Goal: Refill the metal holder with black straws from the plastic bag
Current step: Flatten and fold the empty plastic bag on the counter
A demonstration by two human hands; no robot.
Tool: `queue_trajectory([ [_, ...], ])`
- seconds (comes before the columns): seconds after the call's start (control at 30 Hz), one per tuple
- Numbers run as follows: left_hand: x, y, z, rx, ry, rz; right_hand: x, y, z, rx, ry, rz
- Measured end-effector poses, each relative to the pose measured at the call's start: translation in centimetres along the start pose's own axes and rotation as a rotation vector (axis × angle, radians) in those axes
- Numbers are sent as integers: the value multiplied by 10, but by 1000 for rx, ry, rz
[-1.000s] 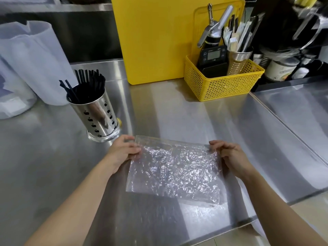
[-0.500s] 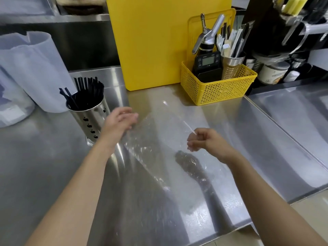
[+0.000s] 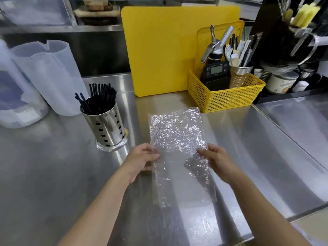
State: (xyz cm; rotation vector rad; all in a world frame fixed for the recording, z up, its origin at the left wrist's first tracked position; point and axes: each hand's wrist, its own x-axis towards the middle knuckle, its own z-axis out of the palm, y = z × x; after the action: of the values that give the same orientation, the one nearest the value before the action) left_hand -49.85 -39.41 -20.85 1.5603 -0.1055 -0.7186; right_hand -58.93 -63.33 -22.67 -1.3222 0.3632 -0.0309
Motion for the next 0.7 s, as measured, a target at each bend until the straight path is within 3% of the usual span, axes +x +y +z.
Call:
queue_trajectory([
  [0.13,-3,-2,-6,107,20,46,-6,-1,-7,-126,-104,56],
  [0.3,-8,-3,-11,270,14,129,-12,-2,-13,-116,-165,82],
  [0.53,-16,-6,-9,98,-15,259,-13,8,-19,52,-112,111],
  [0.7,-17,-13,-9,125,53,250,-22,17,-16,88,-83,100],
])
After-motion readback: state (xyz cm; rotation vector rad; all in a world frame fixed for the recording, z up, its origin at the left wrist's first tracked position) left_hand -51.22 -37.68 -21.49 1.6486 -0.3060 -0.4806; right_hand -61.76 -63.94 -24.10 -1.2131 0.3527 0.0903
